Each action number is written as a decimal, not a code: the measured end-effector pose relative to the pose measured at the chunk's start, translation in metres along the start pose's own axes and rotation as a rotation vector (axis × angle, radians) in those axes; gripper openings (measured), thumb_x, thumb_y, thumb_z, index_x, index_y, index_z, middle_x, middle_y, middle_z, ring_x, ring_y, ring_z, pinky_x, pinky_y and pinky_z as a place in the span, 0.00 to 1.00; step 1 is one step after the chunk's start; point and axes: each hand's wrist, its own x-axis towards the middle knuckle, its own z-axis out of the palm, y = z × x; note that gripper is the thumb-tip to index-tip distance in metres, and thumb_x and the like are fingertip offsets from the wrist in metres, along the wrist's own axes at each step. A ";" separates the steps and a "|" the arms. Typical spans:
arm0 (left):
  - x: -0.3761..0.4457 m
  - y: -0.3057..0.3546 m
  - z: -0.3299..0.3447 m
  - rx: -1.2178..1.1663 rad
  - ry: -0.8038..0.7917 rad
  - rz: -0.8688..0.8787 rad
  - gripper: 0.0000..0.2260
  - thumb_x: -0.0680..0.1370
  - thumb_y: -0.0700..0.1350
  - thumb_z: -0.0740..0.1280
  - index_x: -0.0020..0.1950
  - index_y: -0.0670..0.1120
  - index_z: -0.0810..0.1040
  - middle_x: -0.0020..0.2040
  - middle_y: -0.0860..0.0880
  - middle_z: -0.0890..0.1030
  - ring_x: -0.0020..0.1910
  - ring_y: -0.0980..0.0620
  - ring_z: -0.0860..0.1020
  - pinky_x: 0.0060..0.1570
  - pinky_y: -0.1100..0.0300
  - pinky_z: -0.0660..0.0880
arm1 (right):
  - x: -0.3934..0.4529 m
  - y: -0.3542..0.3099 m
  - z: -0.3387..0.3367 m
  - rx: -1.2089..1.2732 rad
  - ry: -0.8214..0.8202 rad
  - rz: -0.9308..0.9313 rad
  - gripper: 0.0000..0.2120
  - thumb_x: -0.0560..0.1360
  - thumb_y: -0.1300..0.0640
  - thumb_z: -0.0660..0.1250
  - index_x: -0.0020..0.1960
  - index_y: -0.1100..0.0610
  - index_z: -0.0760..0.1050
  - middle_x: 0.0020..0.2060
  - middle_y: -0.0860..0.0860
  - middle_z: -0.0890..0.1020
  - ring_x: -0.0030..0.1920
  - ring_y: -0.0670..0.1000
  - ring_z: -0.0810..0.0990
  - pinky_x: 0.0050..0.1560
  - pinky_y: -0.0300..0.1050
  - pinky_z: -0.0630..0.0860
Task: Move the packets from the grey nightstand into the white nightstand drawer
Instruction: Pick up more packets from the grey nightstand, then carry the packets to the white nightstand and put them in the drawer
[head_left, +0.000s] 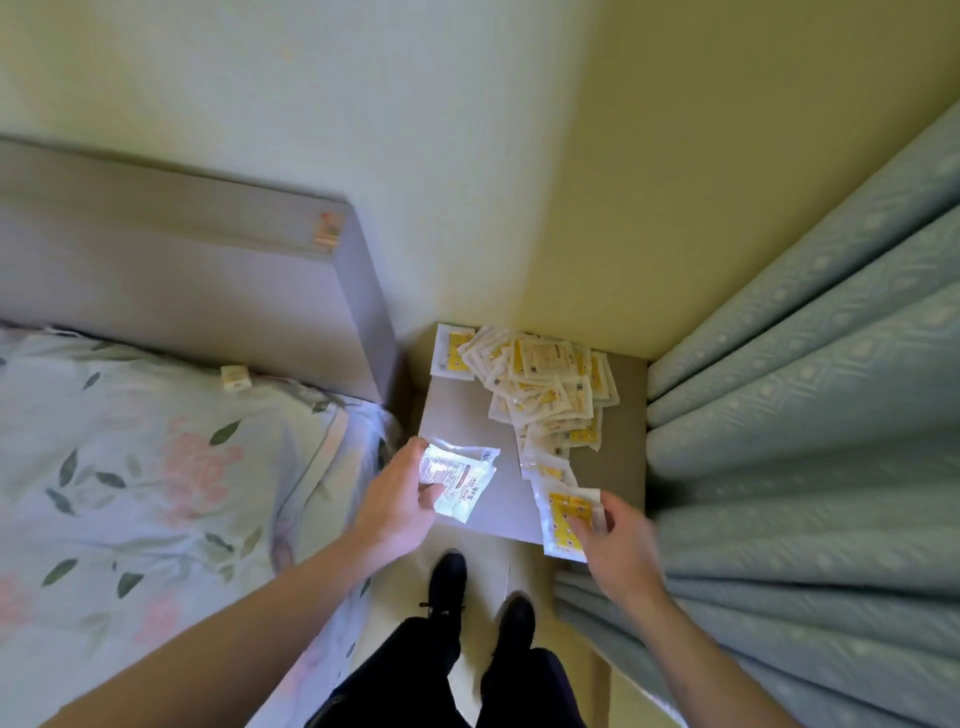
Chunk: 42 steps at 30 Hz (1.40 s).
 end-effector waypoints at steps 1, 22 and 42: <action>-0.014 0.003 -0.008 -0.014 0.027 0.016 0.17 0.78 0.40 0.70 0.56 0.55 0.65 0.53 0.58 0.75 0.50 0.56 0.76 0.44 0.70 0.68 | -0.010 -0.006 -0.004 0.007 0.006 -0.024 0.07 0.75 0.53 0.75 0.44 0.43 0.79 0.35 0.36 0.83 0.37 0.37 0.80 0.32 0.30 0.71; -0.329 0.051 -0.064 -0.059 0.459 0.007 0.14 0.76 0.42 0.71 0.57 0.55 0.70 0.49 0.57 0.80 0.46 0.53 0.79 0.45 0.52 0.77 | -0.219 -0.028 -0.086 0.045 -0.193 -0.535 0.08 0.74 0.57 0.75 0.51 0.47 0.84 0.40 0.42 0.87 0.40 0.42 0.85 0.43 0.42 0.83; -0.838 -0.164 -0.077 -0.058 0.826 -0.470 0.13 0.77 0.44 0.70 0.56 0.54 0.68 0.46 0.57 0.77 0.40 0.55 0.74 0.41 0.57 0.74 | -0.616 -0.040 0.146 -0.142 -0.619 -0.929 0.06 0.71 0.50 0.74 0.44 0.51 0.82 0.34 0.52 0.84 0.38 0.53 0.82 0.40 0.47 0.80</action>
